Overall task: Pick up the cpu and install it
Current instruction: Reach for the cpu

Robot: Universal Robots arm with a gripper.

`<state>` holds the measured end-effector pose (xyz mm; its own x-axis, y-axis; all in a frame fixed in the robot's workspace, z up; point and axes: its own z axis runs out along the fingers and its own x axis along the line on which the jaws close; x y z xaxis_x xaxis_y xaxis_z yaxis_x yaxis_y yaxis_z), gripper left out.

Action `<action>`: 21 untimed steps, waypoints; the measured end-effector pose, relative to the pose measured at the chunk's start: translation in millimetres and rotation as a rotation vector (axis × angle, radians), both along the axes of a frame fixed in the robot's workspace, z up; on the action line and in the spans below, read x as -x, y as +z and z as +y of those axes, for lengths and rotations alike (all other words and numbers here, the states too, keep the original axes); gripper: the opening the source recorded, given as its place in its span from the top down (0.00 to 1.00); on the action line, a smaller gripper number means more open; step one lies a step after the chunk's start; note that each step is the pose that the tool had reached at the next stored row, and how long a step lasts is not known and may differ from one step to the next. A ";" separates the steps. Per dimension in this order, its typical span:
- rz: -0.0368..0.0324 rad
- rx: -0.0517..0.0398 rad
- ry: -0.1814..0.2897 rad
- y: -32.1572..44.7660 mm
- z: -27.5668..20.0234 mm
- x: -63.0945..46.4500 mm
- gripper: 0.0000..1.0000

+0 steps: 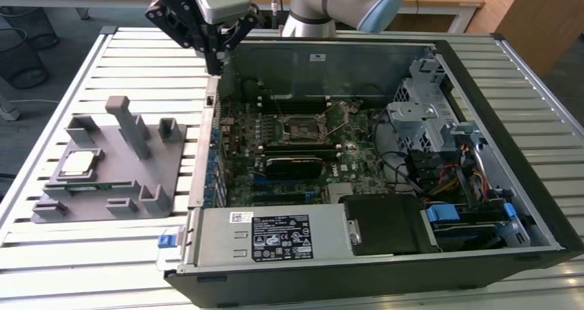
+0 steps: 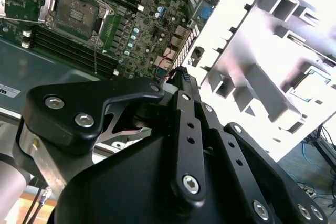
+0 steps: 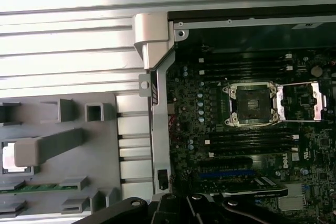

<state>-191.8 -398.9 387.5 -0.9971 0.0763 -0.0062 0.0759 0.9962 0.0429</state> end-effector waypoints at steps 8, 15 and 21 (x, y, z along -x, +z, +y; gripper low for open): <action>0.0006 0.0000 0.000 -0.4 0.0 4.6 0.89; 0.0012 -0.0001 0.000 -0.8 0.0 8.5 0.89; 0.0018 0.0000 0.000 -1.1 0.0 11.8 0.89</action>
<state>-203.6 -398.9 386.4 -0.9971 0.0762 -0.0044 0.0760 0.9962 0.0428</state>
